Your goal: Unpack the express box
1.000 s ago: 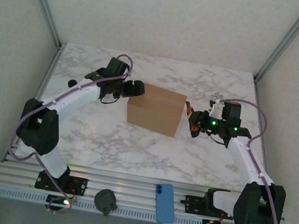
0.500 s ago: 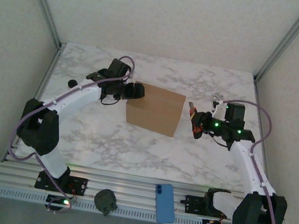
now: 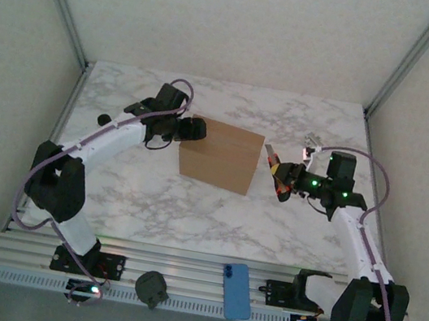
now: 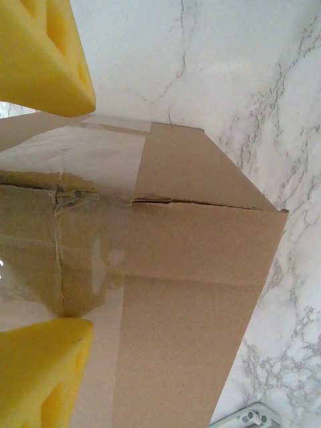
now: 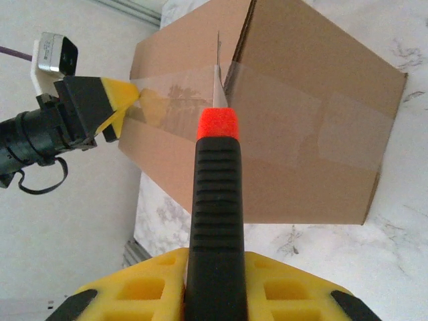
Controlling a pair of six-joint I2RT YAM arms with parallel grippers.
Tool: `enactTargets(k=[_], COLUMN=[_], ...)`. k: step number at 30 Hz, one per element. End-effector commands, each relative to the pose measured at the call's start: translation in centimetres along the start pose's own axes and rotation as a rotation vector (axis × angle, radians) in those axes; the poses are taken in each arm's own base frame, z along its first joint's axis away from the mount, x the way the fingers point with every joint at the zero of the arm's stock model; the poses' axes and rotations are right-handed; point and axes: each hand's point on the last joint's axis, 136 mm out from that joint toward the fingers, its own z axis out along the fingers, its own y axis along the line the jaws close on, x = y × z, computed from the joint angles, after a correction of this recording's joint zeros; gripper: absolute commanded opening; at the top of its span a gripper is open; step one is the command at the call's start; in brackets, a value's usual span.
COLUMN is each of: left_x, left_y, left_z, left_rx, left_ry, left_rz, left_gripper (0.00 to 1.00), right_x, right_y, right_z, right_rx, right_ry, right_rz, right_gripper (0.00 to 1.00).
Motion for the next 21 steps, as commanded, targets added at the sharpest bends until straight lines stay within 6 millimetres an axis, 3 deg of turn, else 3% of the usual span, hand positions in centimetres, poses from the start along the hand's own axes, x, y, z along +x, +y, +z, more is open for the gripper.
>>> enactTargets(k=[1, 10, 21], left_x=[1.4, 1.2, 1.2], left_y=[2.5, 2.2, 2.2], left_z=[0.9, 0.8, 0.8], left_rx=[-0.116, -0.105, -0.100], left_ry=[0.050, 0.044, 0.040], left_rz=[-0.007, -0.011, -0.011], left_gripper=[0.77, 0.77, 0.77], right_x=[0.1, 0.3, 0.5], right_y=[0.7, -0.7, -0.6], right_z=[0.2, 0.7, 1.2], right_rx=[-0.055, 0.007, 0.009], right_ry=[0.018, 0.033, 0.049], right_rz=[-0.035, -0.003, -0.005], right_gripper=[0.00, 0.00, 0.00])
